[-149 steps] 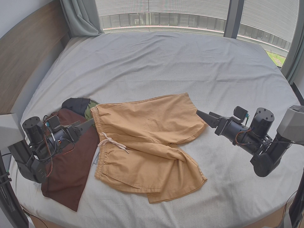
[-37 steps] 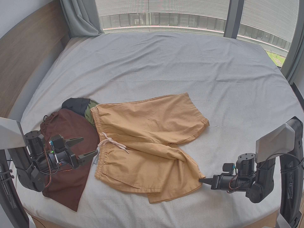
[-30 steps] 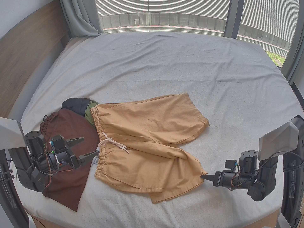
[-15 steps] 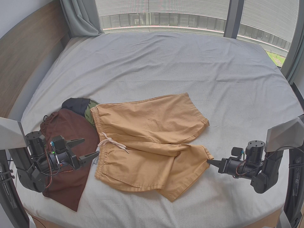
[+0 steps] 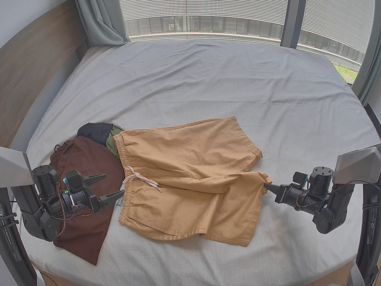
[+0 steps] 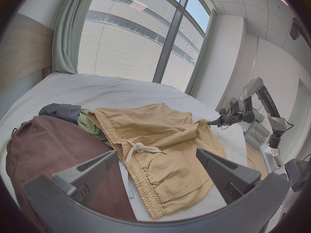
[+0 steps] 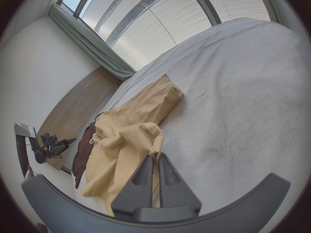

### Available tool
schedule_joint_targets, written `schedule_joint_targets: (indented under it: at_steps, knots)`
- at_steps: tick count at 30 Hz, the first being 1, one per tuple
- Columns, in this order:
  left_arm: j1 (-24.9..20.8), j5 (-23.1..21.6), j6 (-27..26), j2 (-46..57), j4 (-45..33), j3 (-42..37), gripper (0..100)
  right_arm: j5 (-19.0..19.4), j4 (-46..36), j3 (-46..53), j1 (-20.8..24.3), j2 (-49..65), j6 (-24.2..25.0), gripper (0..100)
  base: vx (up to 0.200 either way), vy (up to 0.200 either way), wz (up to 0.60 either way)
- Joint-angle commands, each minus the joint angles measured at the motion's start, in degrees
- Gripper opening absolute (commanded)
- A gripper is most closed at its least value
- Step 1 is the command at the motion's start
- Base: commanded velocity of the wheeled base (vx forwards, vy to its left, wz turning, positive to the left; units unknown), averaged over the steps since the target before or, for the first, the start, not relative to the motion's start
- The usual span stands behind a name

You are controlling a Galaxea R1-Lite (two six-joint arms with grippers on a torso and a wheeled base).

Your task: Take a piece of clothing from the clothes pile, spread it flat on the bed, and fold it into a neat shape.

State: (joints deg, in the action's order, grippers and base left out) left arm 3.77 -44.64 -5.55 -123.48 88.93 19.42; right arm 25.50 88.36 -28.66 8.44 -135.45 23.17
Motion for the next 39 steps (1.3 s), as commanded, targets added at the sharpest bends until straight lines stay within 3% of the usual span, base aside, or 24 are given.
schedule_joint_targets:
  at_steps: [1,16,37,38,39]
  knots:
    - [0.0,0.0,-0.1,-0.2,0.0,-0.1,100,-1.2,0.1,-3.3,0.4,-1.9,0.0,0,0.000,0.000,0.00]
    - [-0.1,0.0,0.1,-0.2,-0.1,-0.1,100,-4.3,0.4,-11.3,0.2,-4.6,0.1,0,0.000,0.000,0.00]
    - [-1.7,-0.1,2.6,-0.7,0.0,2.7,100,-4.4,0.5,-12.2,0.2,-4.5,0.3,0,0.000,0.000,0.00]
    - [-2.0,-0.1,2.9,-0.6,0.0,2.7,100,-4.4,0.5,-12.2,0.2,-4.4,0.3,100,0.000,0.000,0.00]
    - [-2.2,-0.1,3.2,-0.5,0.0,2.7,100,-4.4,0.5,-12.2,0.2,-4.2,0.3,100,0.000,0.000,0.00]
